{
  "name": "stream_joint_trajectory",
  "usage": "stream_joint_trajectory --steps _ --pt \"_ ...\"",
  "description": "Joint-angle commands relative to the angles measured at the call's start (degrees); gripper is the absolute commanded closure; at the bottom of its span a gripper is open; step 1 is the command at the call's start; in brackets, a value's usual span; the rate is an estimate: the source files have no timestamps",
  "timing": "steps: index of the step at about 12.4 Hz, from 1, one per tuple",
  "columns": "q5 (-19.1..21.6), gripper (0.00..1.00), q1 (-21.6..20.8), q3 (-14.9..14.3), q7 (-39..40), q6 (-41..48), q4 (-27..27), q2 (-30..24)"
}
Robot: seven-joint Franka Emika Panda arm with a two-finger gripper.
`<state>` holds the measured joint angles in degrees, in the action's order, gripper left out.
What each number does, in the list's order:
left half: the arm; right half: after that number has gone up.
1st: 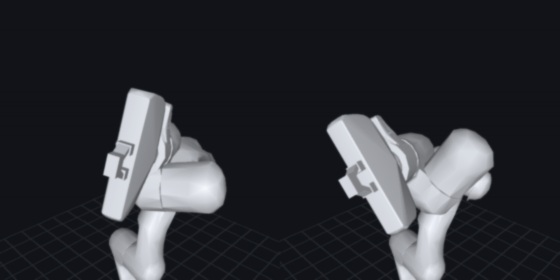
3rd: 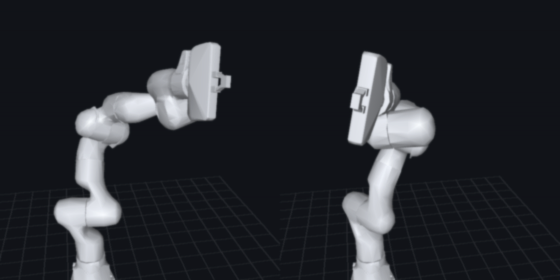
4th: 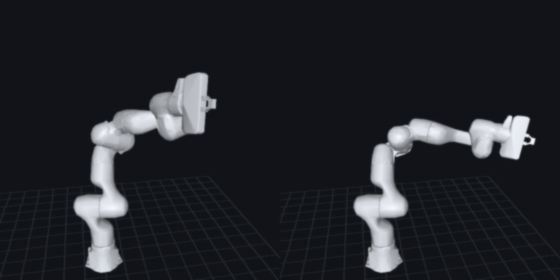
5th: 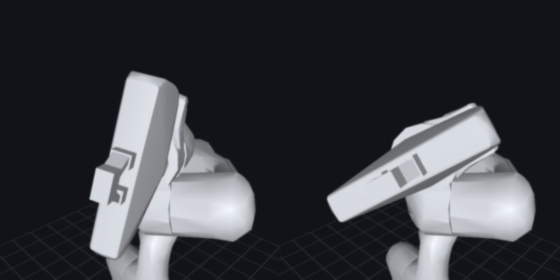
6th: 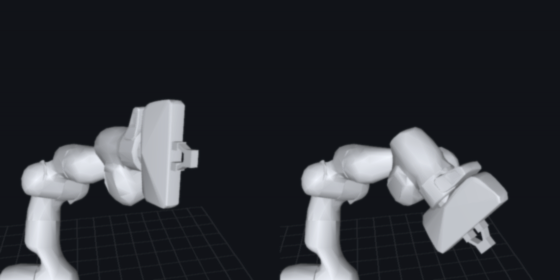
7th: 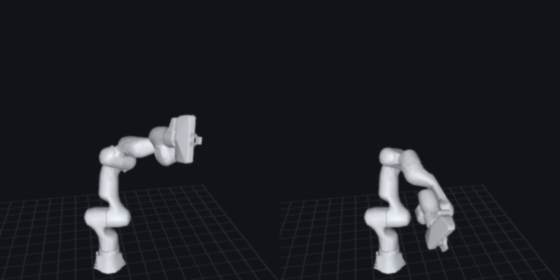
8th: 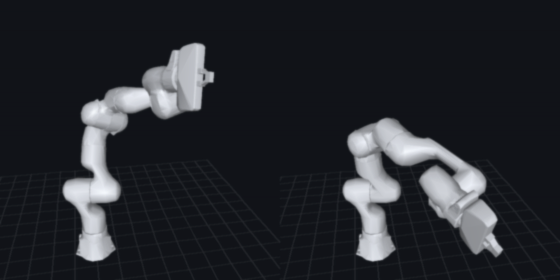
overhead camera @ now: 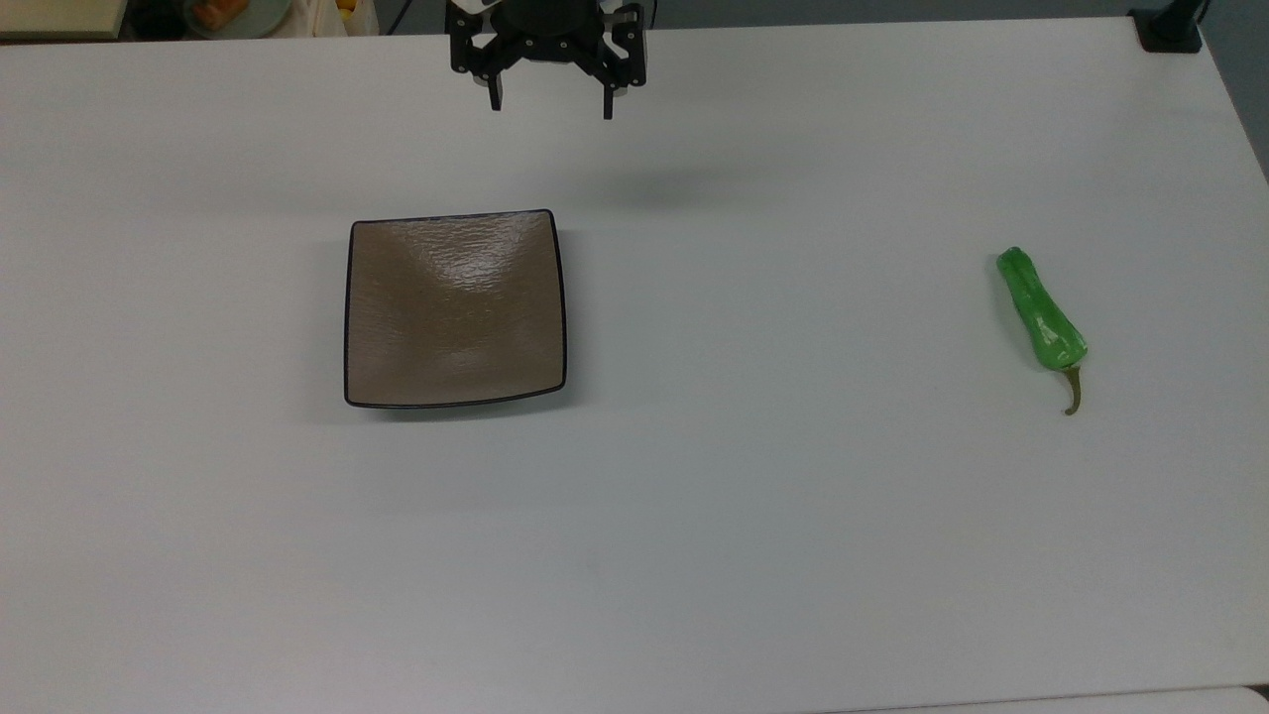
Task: Chili peppers are placed on a ceramic plate
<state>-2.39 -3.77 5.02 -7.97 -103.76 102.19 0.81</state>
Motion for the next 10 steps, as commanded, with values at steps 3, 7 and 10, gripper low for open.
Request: stream_joint_trajectory --steps 3,7,10 --pt "1.34 0.0 0.87 -0.36 1.38 -0.83 0.73 -1.51" --pt "1.34 0.0 0.87 -0.28 1.47 -0.83 0.73 -1.42" --pt "1.34 0.0 0.78 -0.28 4.26 -1.01 0.82 -1.42"
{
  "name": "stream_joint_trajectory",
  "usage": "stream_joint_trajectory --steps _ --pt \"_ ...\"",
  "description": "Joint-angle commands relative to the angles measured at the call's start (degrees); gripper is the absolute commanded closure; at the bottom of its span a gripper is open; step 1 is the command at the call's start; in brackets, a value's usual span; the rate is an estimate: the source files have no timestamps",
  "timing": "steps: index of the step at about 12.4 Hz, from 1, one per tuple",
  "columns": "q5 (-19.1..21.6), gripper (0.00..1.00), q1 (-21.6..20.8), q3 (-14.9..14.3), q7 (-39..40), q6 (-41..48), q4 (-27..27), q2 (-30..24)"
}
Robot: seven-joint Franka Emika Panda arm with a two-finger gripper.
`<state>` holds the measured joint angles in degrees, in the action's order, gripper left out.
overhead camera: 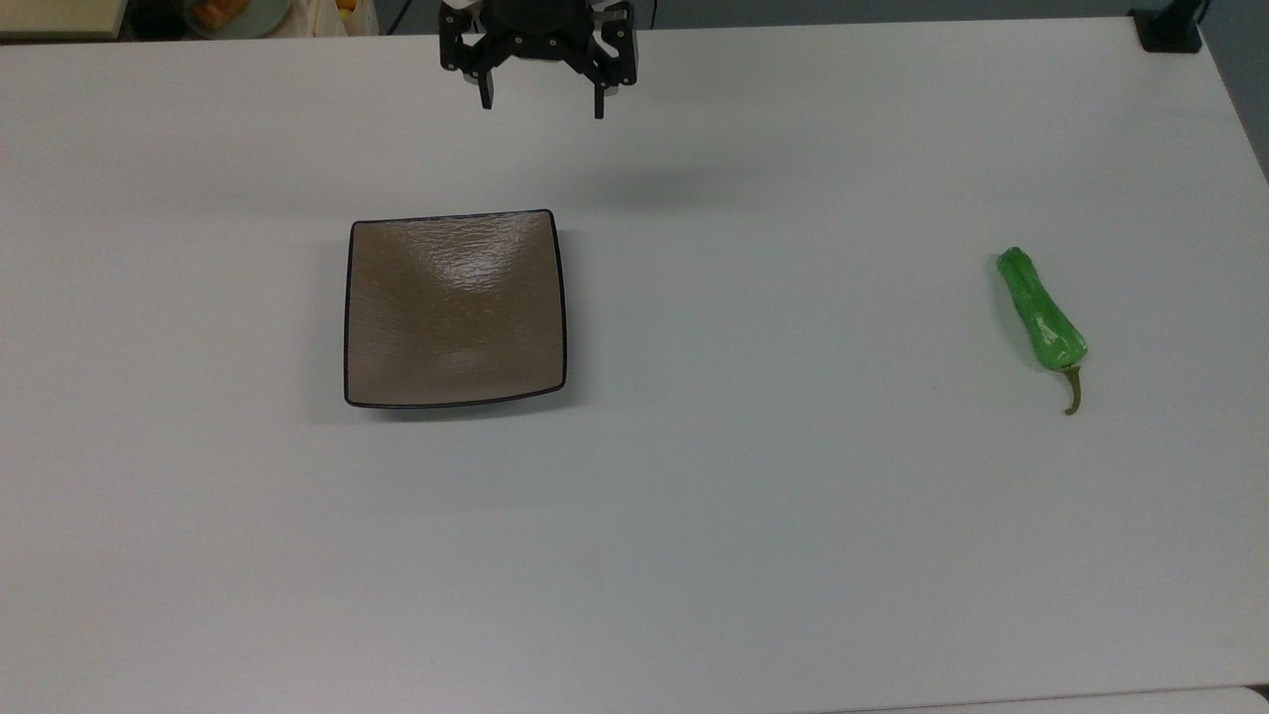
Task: Chili peppers are placed on a ceramic plate
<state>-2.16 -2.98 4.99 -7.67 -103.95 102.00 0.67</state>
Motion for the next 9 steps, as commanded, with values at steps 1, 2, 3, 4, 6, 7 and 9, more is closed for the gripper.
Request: stream_joint_trajectory --steps 1,2,3,4,6,7,9 --pt "1.1 0.0 -0.01 -0.34 5.11 -0.82 0.92 -1.28" --pt "1.1 0.0 0.08 -0.34 5.12 -0.9 1.01 -1.28" --pt "1.1 0.0 0.08 -0.25 5.12 -0.9 0.92 -1.28" --pt "1.19 0.0 0.0 -0.25 5.12 -0.99 0.92 -1.28" --pt "2.06 0.0 -0.44 -0.16 5.03 -1.08 0.92 -1.19" --pt "3.03 0.0 -0.71 0.27 4.95 -1.78 0.83 -0.76" --pt "4.26 0.0 -1.58 1.15 4.42 -5.02 0.83 -0.14"
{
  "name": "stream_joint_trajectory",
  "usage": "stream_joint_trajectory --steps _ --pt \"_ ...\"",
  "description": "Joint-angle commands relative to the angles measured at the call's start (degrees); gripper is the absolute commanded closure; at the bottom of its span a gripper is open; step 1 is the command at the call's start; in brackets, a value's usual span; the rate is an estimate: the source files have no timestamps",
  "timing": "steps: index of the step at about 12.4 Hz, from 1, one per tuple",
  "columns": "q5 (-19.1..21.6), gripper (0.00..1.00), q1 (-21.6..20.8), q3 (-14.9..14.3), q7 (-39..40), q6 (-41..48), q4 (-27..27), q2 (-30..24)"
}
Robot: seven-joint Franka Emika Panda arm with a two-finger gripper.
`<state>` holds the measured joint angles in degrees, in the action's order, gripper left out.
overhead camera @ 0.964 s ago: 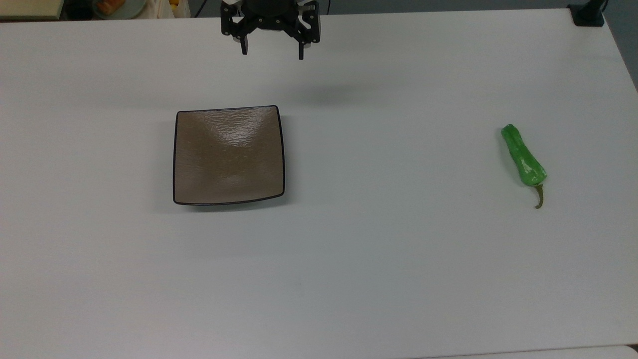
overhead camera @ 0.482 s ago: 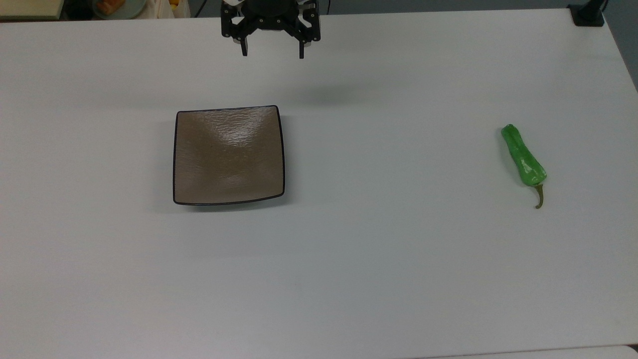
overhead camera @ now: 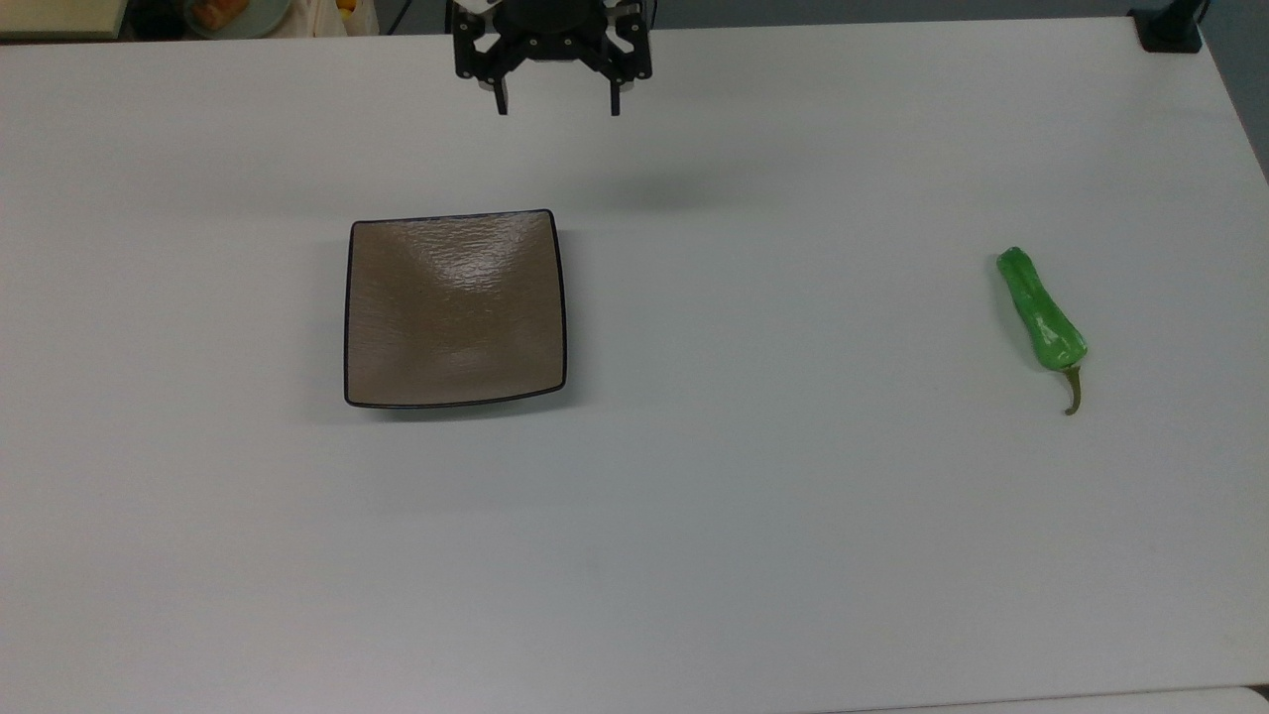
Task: Chili peppers are placed on a ceramic plate
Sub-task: 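Move the open gripper over to the green chili pepper and lower it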
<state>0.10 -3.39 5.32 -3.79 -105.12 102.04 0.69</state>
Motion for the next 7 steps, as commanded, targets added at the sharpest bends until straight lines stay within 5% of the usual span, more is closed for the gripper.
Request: stream_joint_trajectory --steps 1,7 --pt "2.27 0.0 -1.62 1.53 0.45 -4.74 0.44 0.44" --pt "4.03 0.0 -6.1 7.93 -9.11 -8.35 -6.93 7.82"
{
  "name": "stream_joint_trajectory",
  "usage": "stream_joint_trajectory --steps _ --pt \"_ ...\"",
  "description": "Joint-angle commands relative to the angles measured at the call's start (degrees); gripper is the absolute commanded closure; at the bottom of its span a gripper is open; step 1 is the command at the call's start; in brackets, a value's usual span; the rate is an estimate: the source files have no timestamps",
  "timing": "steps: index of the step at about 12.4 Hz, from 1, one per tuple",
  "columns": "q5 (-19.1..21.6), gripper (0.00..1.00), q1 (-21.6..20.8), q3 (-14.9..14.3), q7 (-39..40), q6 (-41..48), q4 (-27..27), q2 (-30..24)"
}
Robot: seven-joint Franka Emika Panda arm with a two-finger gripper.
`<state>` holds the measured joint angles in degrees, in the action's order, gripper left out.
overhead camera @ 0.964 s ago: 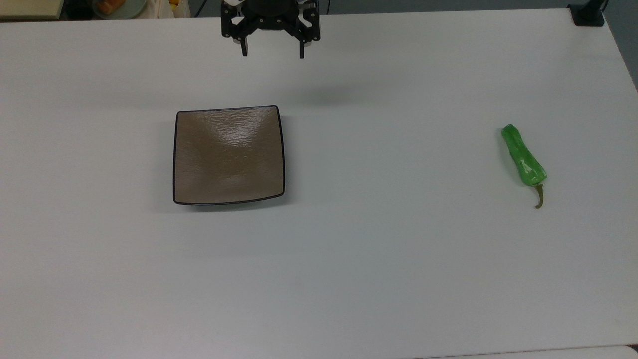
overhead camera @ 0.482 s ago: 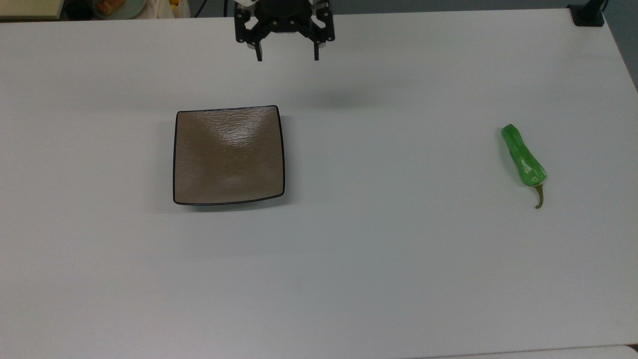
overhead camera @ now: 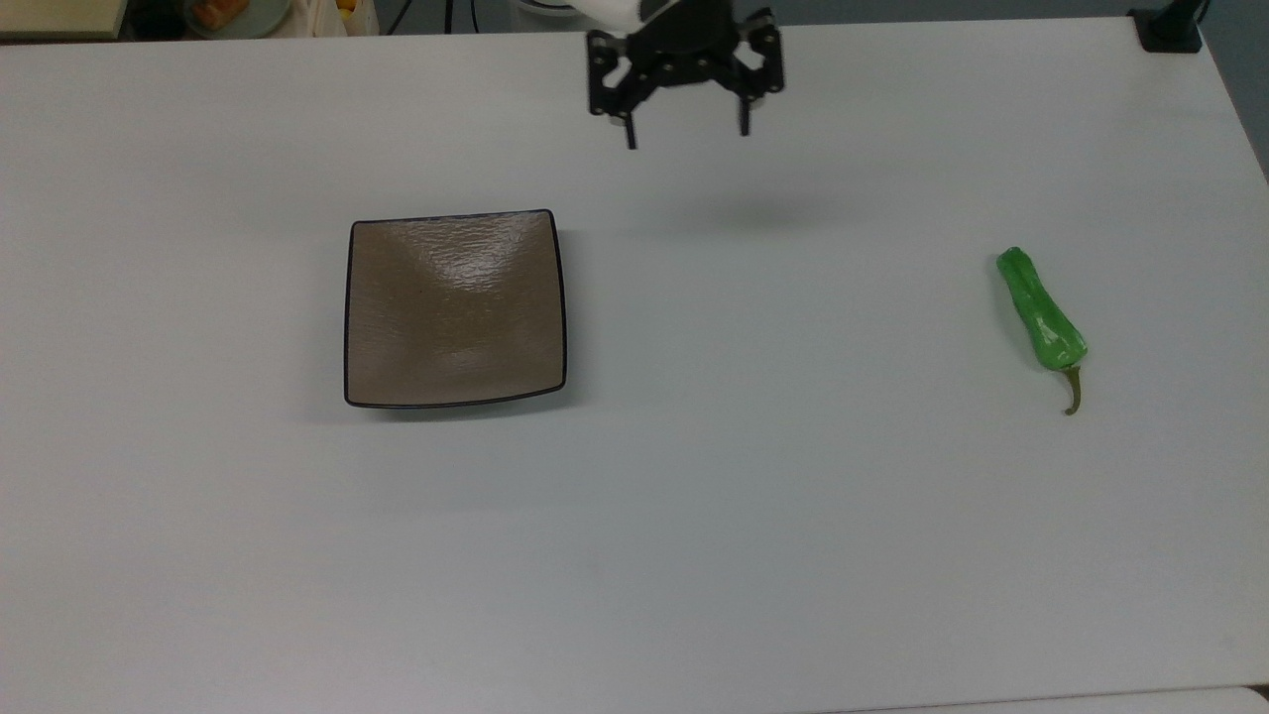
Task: Chili peppers are placed on a ceramic plate
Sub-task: 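Move the open gripper over to the green chili pepper and lower it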
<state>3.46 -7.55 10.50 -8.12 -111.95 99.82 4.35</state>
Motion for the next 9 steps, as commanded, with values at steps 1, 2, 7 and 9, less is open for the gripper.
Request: stream_joint_trajectory --steps 1,2,7,9 --pt "0.67 0.0 -3.25 3.55 -6.54 -1.52 -6.2 5.13" --pt "0.59 0.0 -4.13 4.61 -8.21 -1.78 -6.73 6.8" --pt "0.41 0.0 -10.89 6.73 -14.8 -13.78 -12.1 14.97" --pt "-0.9 0.0 -14.15 6.73 -19.37 -19.25 -13.23 18.48"
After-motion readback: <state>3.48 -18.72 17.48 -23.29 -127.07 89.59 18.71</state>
